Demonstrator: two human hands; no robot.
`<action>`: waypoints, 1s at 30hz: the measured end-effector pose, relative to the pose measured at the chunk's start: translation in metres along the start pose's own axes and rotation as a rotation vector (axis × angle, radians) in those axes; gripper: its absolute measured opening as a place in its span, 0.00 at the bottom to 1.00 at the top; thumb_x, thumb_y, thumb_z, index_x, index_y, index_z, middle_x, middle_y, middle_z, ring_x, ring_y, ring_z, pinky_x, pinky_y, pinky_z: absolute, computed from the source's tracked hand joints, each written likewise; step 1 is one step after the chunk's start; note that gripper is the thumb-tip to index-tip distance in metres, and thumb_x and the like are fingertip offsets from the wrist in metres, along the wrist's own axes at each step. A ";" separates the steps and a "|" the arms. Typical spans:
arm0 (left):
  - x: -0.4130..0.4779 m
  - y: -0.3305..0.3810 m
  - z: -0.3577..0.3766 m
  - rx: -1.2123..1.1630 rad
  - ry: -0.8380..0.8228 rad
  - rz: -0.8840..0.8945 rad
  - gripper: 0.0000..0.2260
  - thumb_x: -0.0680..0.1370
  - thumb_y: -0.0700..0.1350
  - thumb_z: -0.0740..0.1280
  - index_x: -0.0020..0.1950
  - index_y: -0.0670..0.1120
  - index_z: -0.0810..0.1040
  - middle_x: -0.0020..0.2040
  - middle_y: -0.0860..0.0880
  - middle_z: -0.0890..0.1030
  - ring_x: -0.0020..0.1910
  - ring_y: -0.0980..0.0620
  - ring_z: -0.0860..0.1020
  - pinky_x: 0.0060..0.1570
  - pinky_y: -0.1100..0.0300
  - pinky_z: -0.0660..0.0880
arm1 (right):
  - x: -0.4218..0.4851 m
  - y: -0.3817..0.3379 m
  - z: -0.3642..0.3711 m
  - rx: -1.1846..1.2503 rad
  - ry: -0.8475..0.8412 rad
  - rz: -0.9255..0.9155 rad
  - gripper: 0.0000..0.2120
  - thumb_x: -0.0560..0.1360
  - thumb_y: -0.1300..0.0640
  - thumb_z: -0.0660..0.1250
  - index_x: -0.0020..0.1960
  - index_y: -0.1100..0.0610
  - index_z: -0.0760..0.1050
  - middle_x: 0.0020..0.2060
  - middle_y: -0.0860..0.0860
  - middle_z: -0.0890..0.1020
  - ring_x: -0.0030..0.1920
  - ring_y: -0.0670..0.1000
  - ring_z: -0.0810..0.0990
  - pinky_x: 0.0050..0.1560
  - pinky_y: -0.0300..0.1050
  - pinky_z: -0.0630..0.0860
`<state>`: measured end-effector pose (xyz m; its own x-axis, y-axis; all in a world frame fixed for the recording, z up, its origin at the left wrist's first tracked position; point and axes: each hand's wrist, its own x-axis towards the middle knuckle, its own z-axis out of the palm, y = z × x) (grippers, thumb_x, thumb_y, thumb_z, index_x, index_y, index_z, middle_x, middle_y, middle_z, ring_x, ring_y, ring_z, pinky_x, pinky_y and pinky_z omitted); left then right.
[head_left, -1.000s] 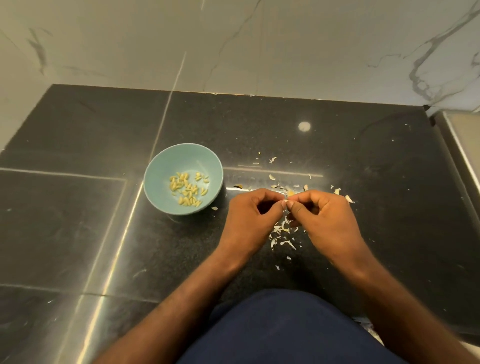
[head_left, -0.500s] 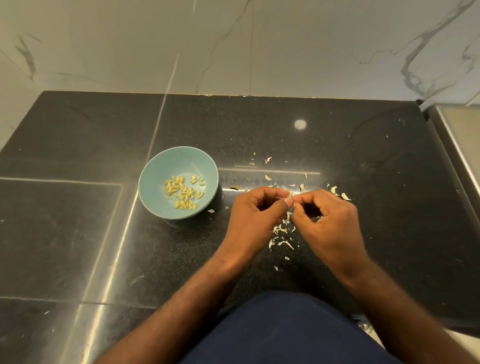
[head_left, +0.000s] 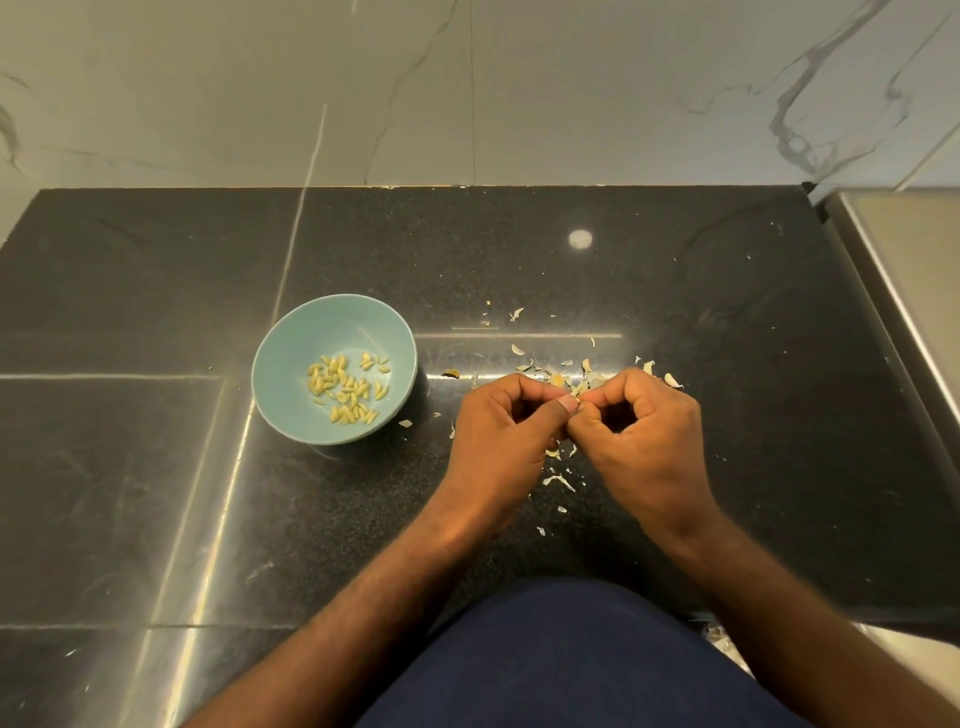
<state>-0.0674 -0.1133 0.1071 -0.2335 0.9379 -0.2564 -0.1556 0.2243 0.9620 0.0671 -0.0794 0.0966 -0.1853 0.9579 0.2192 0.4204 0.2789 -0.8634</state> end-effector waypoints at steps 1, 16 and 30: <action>0.000 0.001 -0.001 0.003 -0.011 0.001 0.01 0.77 0.35 0.70 0.46 0.37 0.82 0.38 0.47 0.83 0.33 0.60 0.78 0.37 0.67 0.76 | 0.000 0.000 0.000 0.016 -0.002 0.026 0.07 0.71 0.66 0.75 0.39 0.59 0.78 0.32 0.49 0.81 0.31 0.49 0.80 0.31 0.48 0.79; 0.010 0.007 -0.025 -0.200 -0.258 -0.194 0.05 0.78 0.37 0.67 0.51 0.37 0.81 0.38 0.47 0.81 0.36 0.56 0.78 0.38 0.66 0.76 | 0.011 0.001 0.003 0.510 -0.184 0.347 0.09 0.77 0.71 0.66 0.40 0.62 0.77 0.29 0.53 0.80 0.29 0.51 0.77 0.30 0.43 0.76; 0.010 0.009 -0.024 -0.316 -0.305 -0.260 0.13 0.74 0.39 0.69 0.57 0.39 0.78 0.39 0.44 0.83 0.36 0.52 0.81 0.39 0.62 0.79 | 0.013 -0.013 -0.002 0.613 -0.184 0.433 0.03 0.70 0.63 0.65 0.39 0.62 0.77 0.30 0.54 0.81 0.30 0.50 0.77 0.29 0.41 0.74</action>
<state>-0.0940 -0.1080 0.1112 0.1355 0.9067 -0.3995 -0.4650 0.4142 0.7824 0.0613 -0.0706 0.1115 -0.2834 0.9315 -0.2280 -0.0679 -0.2566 -0.9641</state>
